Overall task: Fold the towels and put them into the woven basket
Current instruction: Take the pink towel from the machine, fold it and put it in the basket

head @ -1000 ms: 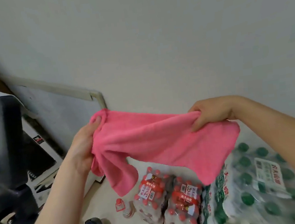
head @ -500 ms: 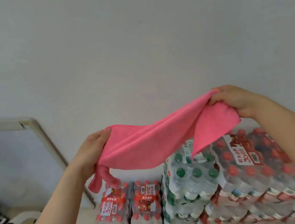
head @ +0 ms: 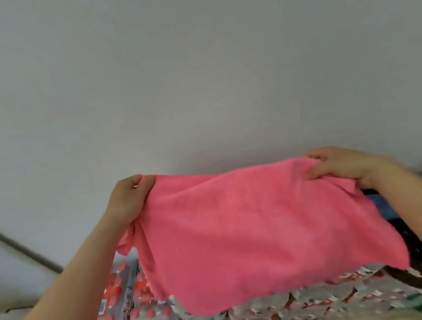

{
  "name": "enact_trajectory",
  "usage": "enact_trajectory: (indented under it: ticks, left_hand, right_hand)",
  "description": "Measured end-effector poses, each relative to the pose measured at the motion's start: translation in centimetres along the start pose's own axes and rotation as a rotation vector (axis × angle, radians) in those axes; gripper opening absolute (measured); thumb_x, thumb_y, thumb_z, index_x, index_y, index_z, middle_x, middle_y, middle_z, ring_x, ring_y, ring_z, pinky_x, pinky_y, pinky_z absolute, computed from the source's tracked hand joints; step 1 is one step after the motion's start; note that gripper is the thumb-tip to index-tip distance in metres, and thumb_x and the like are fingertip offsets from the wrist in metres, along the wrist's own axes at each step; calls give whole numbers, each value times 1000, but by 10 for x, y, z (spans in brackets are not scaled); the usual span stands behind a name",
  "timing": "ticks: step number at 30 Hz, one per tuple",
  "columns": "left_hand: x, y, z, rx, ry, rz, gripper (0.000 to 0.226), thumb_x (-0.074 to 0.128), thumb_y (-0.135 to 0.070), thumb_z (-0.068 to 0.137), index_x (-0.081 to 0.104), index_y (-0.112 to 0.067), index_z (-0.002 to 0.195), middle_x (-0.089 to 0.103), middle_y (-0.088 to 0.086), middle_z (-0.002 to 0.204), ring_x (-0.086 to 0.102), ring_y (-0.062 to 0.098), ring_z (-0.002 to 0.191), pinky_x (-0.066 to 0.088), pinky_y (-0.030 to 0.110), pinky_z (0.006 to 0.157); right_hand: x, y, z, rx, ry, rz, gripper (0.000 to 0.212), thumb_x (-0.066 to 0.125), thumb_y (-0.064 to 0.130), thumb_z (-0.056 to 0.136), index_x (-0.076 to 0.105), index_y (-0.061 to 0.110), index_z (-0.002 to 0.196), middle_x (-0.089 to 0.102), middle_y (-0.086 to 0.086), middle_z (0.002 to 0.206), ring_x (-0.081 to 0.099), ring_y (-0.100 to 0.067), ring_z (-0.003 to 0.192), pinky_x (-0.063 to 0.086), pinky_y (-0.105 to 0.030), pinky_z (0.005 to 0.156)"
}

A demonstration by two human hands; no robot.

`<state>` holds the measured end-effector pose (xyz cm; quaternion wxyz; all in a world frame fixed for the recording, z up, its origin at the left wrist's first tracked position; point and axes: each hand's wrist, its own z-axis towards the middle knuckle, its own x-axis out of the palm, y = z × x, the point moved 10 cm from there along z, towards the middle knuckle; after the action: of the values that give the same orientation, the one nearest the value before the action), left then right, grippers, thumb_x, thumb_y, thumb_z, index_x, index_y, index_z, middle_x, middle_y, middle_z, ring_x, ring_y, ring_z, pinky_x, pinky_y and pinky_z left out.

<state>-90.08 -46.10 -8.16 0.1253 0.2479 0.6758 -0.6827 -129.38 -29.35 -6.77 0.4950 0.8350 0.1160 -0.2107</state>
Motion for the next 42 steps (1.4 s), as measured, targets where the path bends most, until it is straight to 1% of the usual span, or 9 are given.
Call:
enact_trajectory:
  ticks: [7, 12, 19, 23, 26, 31, 34, 37, 42]
  left_hand:
    - [75, 11, 14, 91, -150, 436, 28, 65, -15, 83, 64, -18, 111, 61, 11, 101, 59, 27, 93, 44, 33, 83]
    - [218, -35, -52, 449, 264, 463, 31, 47, -28, 80, 72, -18, 94, 64, 3, 92, 61, 24, 82, 46, 29, 74]
    - [302, -71, -31, 496, 322, 467, 35, 48, -24, 85, 66, -15, 114, 65, 8, 112, 59, 29, 100, 44, 32, 90]
    - [314, -71, -16, 436, 353, 484, 39, 64, -12, 75, 66, -17, 114, 59, 11, 106, 59, 31, 96, 47, 34, 87]
    - [312, -77, -24, 491, 332, 457, 38, 61, -2, 71, 64, -17, 106, 55, 10, 104, 59, 32, 90, 51, 37, 79]
    - [331, -100, -89, 599, 509, 462, 23, 56, -17, 85, 60, -21, 107, 55, 2, 105, 60, 26, 83, 49, 36, 66]
    - [374, -104, -132, 613, 674, 640, 33, 42, -45, 93, 60, -19, 87, 64, 0, 89, 61, 24, 76, 45, 33, 61]
    - [393, -105, -140, 559, 639, 722, 36, 41, -52, 89, 53, -20, 80, 65, 3, 78, 63, 26, 70, 41, 29, 55]
    - [399, -101, -134, 478, 649, 707, 23, 45, -36, 89, 52, -20, 73, 61, 0, 69, 53, 21, 61, 38, 28, 56]
  right_hand:
    - [-9, -88, 69, -9, -260, -321, 40, 58, -7, 74, 64, 10, 110, 63, -4, 119, 54, -14, 99, 34, -15, 74]
    - [-27, -118, 75, 59, -341, -271, 41, 65, 15, 79, 57, 15, 120, 60, -2, 115, 58, -22, 108, 42, -26, 81]
    - [-32, -138, 63, 155, -327, -168, 23, 67, 2, 69, 66, -2, 92, 68, -19, 89, 65, -32, 82, 52, -44, 72]
    - [-31, -139, 49, 121, -424, -252, 17, 55, 1, 69, 56, 18, 67, 60, -6, 75, 57, -25, 72, 37, -33, 54]
    - [-34, -151, 36, 214, -502, -44, 12, 62, 11, 76, 68, 15, 85, 68, -2, 87, 61, -19, 84, 51, -34, 78]
    - [-32, -137, 34, 191, -484, 36, 27, 60, 11, 80, 63, 2, 105, 66, -18, 99, 64, -30, 91, 52, -46, 84]
    - [-25, -133, 41, 113, -400, 93, 52, 58, 11, 75, 54, 25, 125, 60, -4, 110, 61, -14, 91, 52, -33, 85]
    - [-20, -136, 45, 99, -259, 80, 42, 56, 0, 84, 61, 24, 117, 57, -9, 91, 53, -10, 79, 45, -21, 76]
    - [-25, -146, 56, 76, -106, 154, 27, 57, 7, 91, 68, 17, 113, 66, -3, 118, 61, -15, 108, 47, -27, 94]
